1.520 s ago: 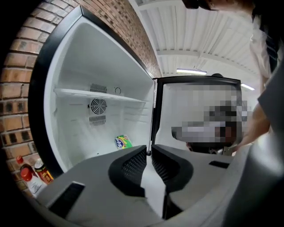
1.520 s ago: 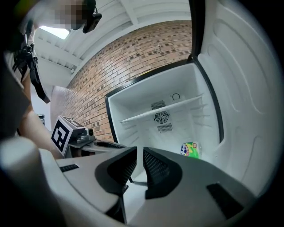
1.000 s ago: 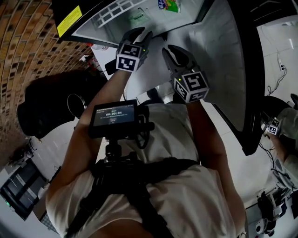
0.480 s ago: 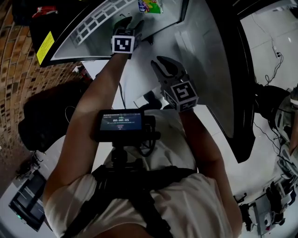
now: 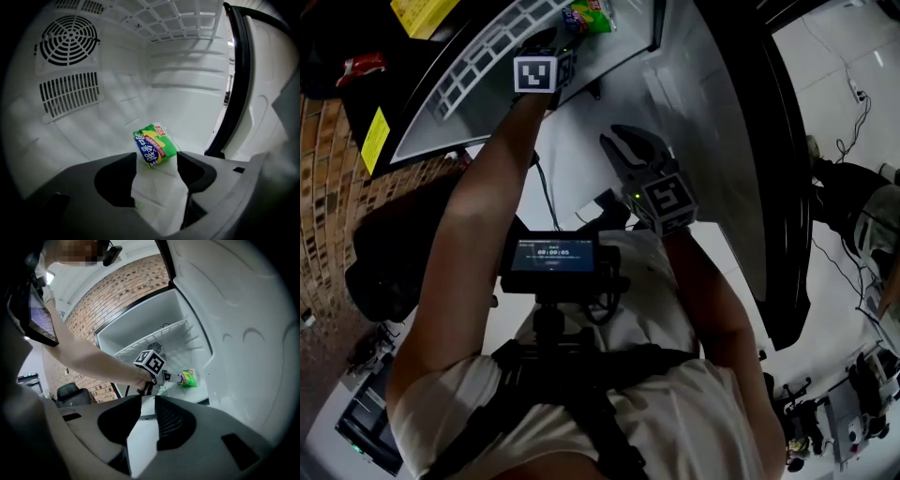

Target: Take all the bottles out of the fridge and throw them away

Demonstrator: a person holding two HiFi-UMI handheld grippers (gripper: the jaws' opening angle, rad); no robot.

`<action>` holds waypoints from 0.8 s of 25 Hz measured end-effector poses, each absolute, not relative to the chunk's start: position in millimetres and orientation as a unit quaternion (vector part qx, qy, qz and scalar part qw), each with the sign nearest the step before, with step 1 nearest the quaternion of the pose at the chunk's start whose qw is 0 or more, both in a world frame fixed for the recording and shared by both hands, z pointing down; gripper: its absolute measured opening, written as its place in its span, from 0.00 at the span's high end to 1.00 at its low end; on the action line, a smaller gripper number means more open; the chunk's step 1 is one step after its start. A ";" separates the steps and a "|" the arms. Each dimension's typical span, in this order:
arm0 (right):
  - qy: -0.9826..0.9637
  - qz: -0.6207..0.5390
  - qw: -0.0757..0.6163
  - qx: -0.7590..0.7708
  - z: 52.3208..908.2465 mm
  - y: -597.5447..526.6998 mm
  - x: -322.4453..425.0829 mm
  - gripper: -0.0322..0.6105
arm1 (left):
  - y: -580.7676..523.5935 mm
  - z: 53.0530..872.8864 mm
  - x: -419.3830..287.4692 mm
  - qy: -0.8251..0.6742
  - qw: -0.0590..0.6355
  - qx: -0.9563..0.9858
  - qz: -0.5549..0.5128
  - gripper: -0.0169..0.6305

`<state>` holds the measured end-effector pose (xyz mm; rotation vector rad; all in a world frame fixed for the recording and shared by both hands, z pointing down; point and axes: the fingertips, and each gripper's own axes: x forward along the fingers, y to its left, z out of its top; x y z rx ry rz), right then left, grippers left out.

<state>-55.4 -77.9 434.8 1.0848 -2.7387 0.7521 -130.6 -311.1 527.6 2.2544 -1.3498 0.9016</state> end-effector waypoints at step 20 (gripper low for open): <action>-0.892 0.258 0.043 0.370 433.2 -89.0 -56.1 0.80 | -348.6 551.8 -133.8 -0.460 0.180 0.785 0.374 0.83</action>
